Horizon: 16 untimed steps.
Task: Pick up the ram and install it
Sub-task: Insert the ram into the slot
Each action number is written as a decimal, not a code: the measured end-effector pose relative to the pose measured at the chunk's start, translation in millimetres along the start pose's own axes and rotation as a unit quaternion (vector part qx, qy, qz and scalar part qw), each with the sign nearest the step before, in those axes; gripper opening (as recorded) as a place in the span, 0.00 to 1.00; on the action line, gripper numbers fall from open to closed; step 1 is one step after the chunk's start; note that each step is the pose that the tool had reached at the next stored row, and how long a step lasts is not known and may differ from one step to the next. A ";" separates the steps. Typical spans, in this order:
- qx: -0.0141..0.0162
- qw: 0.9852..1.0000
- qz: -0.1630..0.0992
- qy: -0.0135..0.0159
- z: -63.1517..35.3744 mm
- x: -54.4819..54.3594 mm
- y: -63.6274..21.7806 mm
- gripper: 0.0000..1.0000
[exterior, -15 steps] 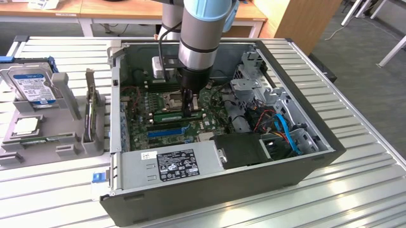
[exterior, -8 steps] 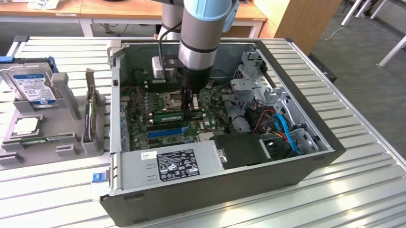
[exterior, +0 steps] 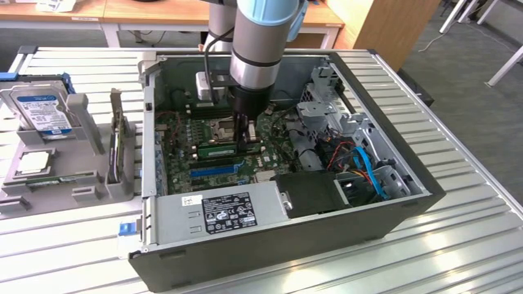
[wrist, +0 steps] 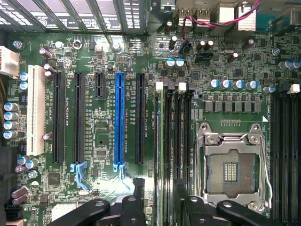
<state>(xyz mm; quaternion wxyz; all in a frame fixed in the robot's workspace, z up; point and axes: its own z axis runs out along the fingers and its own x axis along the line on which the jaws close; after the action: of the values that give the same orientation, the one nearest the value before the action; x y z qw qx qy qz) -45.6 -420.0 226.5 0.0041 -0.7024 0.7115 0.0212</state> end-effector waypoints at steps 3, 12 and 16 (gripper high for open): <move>0.000 1.000 0.000 0.000 -5.0 -0.2 0.1 0.37; 0.000 1.000 0.000 0.000 -29.9 -1.1 0.6 0.37; 0.000 1.000 0.000 0.000 -40.8 -1.5 0.9 0.37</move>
<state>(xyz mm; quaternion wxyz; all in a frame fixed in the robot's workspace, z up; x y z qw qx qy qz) -45.5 -420.0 267.3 0.0041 -0.7024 0.7115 0.0212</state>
